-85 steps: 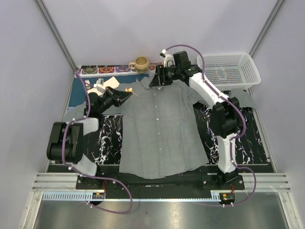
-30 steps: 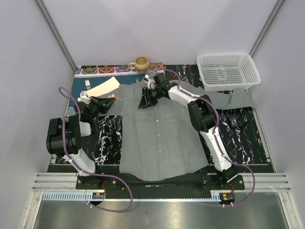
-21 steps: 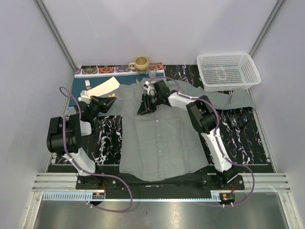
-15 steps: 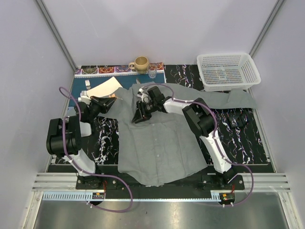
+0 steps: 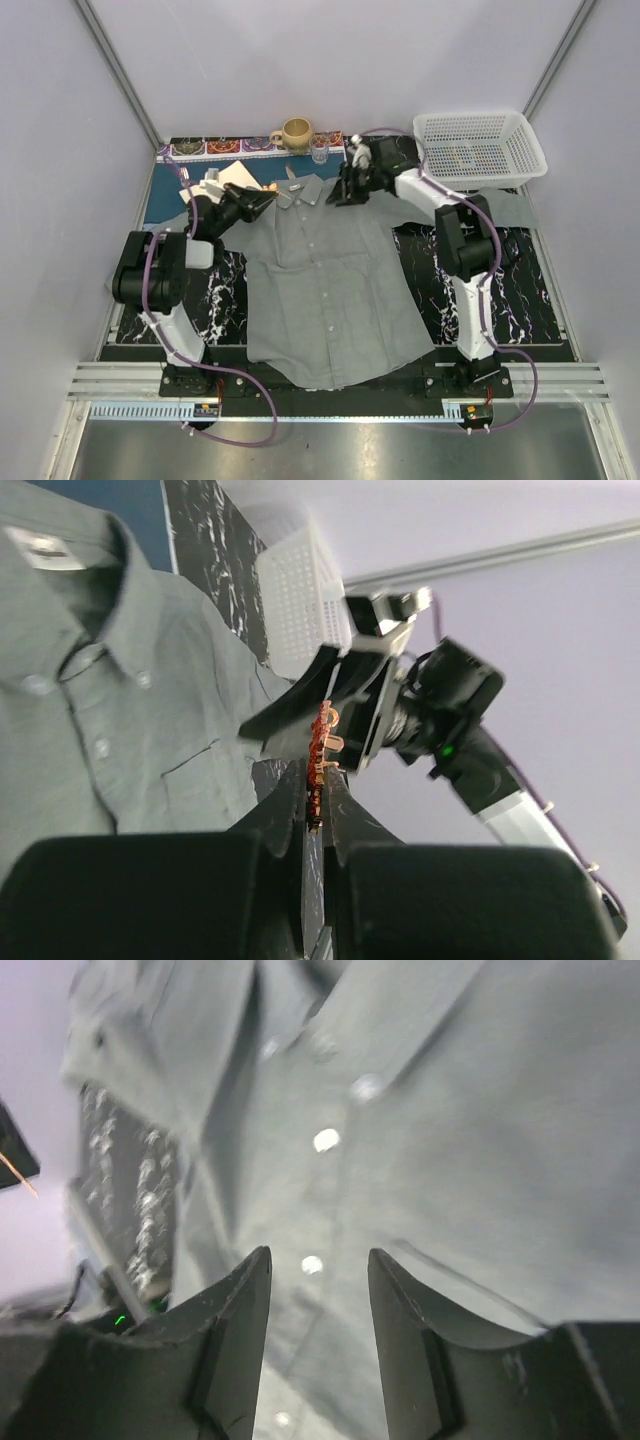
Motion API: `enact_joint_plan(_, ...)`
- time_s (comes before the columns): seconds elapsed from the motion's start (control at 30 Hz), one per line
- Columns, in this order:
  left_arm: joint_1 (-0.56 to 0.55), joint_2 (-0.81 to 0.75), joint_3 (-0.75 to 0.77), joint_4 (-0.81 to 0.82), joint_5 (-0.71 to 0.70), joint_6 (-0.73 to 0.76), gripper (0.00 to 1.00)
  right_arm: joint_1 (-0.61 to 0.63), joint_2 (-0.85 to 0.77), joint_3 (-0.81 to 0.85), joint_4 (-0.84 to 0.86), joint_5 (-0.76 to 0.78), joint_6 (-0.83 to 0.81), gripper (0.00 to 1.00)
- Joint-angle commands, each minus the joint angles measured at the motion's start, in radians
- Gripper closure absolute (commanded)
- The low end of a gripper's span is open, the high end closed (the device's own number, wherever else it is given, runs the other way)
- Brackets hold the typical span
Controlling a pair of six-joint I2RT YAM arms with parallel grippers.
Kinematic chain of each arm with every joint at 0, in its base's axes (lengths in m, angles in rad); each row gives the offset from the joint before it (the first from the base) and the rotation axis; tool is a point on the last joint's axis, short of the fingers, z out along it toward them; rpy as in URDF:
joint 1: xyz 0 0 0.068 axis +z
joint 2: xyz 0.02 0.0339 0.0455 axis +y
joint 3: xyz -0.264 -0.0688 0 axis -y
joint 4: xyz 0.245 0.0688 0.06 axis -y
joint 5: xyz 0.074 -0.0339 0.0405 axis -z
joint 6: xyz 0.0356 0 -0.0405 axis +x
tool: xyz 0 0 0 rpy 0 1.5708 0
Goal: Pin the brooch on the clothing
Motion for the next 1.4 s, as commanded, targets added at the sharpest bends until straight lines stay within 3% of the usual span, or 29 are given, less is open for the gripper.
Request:
enact_joint_plan(0.0,-0.102,0.105,0.153,0.128,-0.083,0.000,1.00,-0.037,-0.048,0.143,-0.258,0.268,-0.248,0.51)
enact_joint_plan(0.37,-0.245,0.344,0.377,0.073,-0.223,0.003,1.00,-0.040,0.061,0.246,-0.352,0.407,-0.306,0.49)
enact_joint_plan(0.6,-0.277,0.444,0.362,0.203,-0.290,-0.063,1.00,-0.043,0.112,0.258,-0.343,0.428,-0.312,0.48)
enact_joint_plan(0.9,-0.308,0.504,0.347,0.248,-0.325,-0.087,1.00,-0.043,0.164,0.278,-0.335,0.362,-0.292,0.54)
enact_joint_plan(1.0,-0.317,0.524,0.353,0.257,-0.341,-0.100,1.00,-0.045,0.175,0.280,-0.337,0.352,-0.286,0.65)
enact_joint_plan(1.17,-0.319,0.530,0.370,0.249,-0.335,-0.095,1.00,-0.051,0.170,0.270,-0.335,0.368,-0.288,1.00)
enact_joint_plan(1.37,-0.334,0.551,0.376,0.268,-0.341,-0.109,1.00,-0.089,0.103,0.223,-0.297,0.270,-0.223,1.00)
